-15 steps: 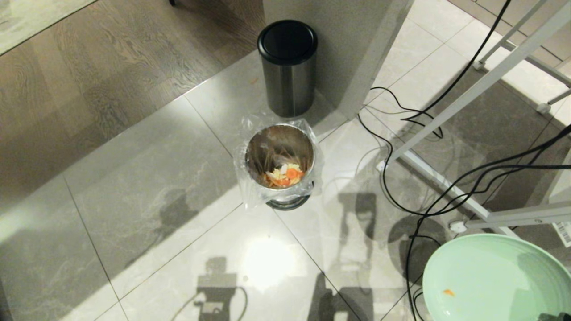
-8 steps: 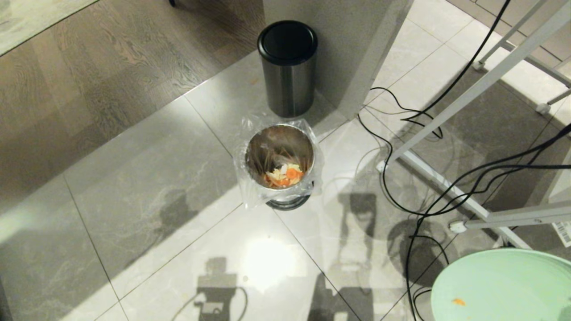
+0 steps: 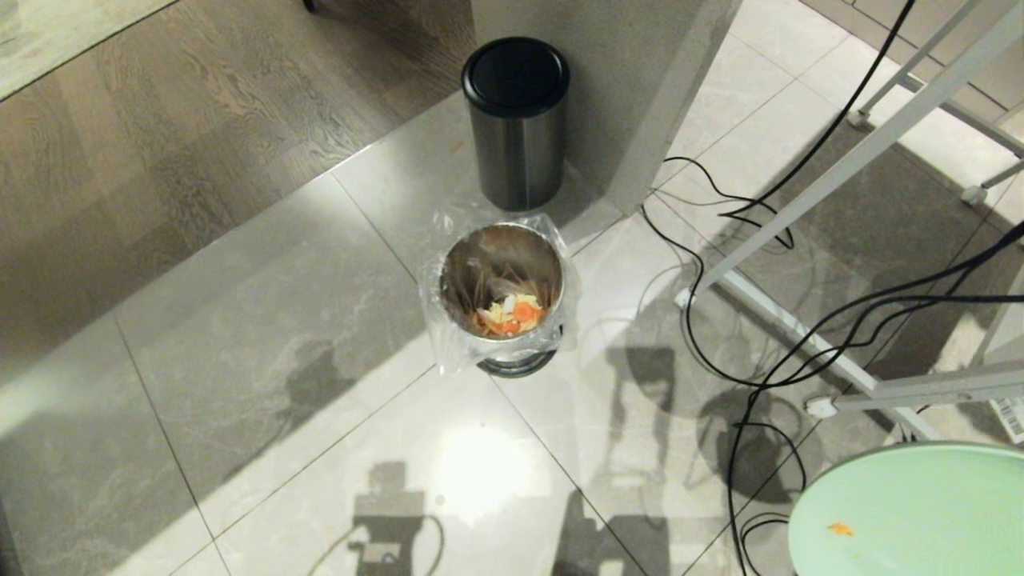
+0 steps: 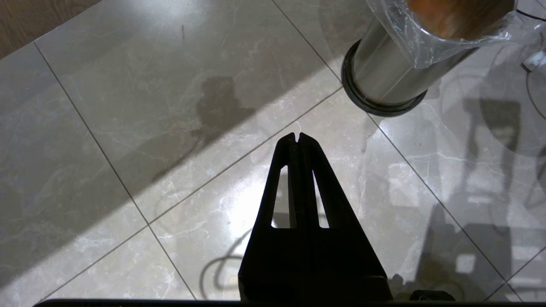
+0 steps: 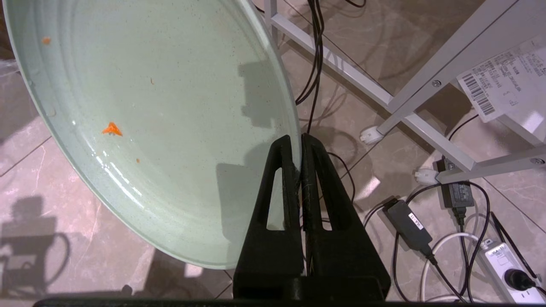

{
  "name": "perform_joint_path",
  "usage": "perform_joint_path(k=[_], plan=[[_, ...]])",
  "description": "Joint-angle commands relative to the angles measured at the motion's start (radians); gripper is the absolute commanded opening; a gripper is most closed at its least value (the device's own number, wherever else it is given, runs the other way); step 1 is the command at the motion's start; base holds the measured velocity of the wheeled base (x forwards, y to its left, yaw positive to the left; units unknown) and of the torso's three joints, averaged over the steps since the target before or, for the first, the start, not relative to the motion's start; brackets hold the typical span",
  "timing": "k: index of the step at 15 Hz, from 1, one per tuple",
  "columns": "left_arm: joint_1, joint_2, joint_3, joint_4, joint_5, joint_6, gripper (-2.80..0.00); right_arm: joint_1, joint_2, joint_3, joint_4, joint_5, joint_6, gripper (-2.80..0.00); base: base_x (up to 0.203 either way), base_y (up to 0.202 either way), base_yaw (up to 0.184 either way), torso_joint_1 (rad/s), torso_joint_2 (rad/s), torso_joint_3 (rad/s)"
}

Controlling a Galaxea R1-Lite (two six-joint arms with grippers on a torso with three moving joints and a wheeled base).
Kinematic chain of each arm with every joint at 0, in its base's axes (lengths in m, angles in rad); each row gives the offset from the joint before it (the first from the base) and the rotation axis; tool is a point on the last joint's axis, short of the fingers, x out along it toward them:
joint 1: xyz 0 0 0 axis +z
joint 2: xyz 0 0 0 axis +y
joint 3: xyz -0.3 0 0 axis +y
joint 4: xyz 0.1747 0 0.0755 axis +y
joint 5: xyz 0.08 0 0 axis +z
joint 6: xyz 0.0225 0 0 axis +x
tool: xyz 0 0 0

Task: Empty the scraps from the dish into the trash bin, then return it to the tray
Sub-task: Put the plate back to the table

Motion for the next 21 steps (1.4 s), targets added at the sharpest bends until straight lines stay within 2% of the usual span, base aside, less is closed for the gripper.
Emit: perform_joint_path(k=[1,21], plan=[[-0.001,0.001,0.000,0.000,0.000,-0.001,-2.80,0.000,0.000,0.000,-0.001,0.000,0.004,-2.80,0.000,0.000,0.000,0.000,0.00,0.000],[0.000,0.001,0.000,0.000,0.000,-0.001,-2.80,0.000,0.000,0.000,-0.002,0.000,0.007,-2.80,0.000,0.000,0.000,0.000,0.00,0.000]])
